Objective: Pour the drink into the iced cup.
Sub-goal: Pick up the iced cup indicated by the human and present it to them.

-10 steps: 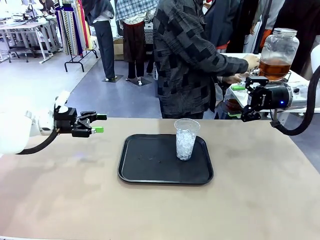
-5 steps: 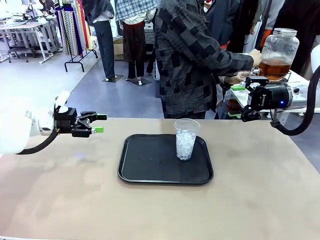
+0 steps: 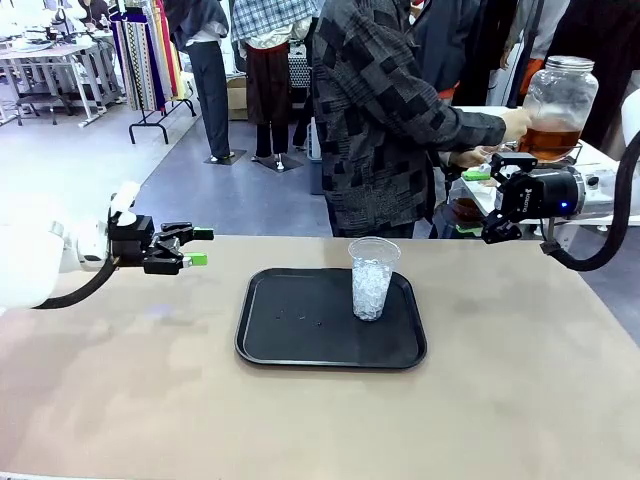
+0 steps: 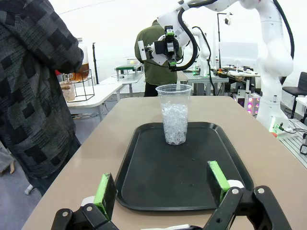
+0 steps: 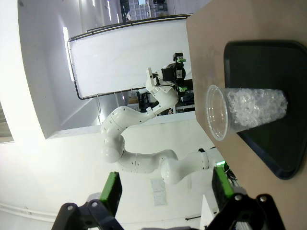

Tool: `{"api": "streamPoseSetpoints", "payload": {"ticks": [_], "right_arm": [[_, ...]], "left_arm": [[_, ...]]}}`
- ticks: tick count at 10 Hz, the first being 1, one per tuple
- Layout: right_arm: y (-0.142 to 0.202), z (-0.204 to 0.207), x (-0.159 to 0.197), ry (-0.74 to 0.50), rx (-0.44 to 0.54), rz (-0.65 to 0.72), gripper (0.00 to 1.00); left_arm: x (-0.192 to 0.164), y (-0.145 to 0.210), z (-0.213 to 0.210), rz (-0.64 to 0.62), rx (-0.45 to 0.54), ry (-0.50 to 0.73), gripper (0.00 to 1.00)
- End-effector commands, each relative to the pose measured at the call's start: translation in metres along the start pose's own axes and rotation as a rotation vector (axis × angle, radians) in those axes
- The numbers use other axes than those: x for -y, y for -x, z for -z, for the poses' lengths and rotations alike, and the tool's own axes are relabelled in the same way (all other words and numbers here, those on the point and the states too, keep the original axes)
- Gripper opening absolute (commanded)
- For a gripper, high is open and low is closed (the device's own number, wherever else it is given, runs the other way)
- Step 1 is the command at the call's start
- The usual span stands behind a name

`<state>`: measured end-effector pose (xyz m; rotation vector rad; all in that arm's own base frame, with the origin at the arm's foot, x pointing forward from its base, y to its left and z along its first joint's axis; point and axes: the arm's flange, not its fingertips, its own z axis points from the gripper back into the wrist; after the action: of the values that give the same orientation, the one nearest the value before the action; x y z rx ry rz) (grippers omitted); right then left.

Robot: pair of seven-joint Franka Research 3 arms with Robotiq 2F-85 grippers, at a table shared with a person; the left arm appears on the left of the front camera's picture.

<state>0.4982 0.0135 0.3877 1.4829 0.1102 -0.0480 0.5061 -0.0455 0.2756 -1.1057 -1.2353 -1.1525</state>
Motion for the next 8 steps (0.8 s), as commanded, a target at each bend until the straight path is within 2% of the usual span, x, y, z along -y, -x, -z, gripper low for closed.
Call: {"api": "streamPoseSetpoints", "payload": {"ticks": [1, 8], "right_arm": [[-0.0005, -0.0001, -0.0016, -0.002, 0.001, -0.008, 1.0], [-0.0005, -0.0001, -0.0016, -0.002, 0.001, -0.008, 1.0]], "left_arm": [[-0.0002, -0.002, 0.0004, 0.002, 0.004, -0.003, 1.0], [-0.0002, -0.002, 0.0004, 0.002, 0.004, -0.003, 1.0]]}}
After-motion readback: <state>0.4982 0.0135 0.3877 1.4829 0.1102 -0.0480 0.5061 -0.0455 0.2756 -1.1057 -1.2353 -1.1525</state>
